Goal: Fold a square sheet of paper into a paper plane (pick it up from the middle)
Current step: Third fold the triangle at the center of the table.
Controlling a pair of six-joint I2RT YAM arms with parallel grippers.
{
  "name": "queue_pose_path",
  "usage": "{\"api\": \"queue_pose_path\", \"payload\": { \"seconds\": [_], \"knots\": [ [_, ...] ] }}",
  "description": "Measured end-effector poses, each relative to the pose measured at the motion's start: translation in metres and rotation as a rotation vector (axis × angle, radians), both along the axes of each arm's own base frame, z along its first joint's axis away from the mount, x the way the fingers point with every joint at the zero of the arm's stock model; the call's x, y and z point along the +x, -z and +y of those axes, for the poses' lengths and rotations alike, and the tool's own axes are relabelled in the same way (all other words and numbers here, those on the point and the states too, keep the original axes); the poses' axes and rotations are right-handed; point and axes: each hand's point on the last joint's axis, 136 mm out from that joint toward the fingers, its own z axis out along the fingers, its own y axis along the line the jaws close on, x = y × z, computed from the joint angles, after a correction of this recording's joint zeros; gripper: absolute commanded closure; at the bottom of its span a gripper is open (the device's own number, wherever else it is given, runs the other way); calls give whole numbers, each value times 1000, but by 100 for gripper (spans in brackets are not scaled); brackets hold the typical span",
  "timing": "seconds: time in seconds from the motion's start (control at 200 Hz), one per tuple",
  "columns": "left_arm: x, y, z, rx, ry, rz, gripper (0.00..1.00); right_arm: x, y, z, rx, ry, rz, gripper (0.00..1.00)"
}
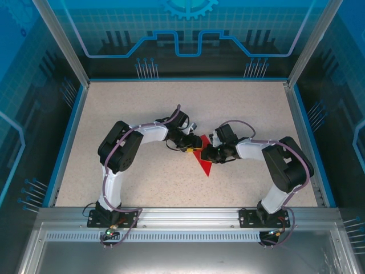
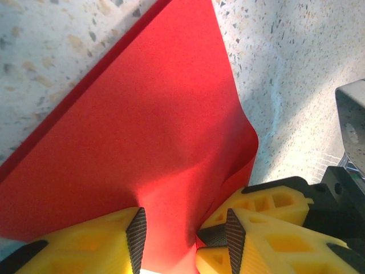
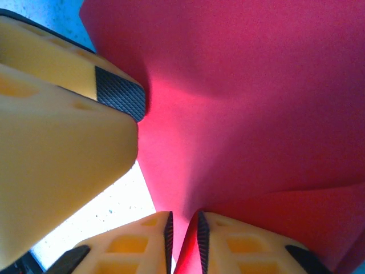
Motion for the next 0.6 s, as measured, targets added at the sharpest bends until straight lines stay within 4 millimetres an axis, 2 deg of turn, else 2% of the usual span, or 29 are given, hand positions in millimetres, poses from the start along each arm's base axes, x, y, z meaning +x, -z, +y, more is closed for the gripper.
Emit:
{"api": "queue_pose_path", "payload": {
  "seconds": [0.21,0.37,0.6],
  "knots": [
    [-1,-2,1,-1,0,-3,53,1,-2,3,9,-3,-4,63],
    [-3,-6,6,17,-12,-14,52,1,-4,4,14,-6,-5,62],
    [-15,-24,20,33,-41,-42,52,1,-4,4,15,-6,-7,62]
  ]
}}
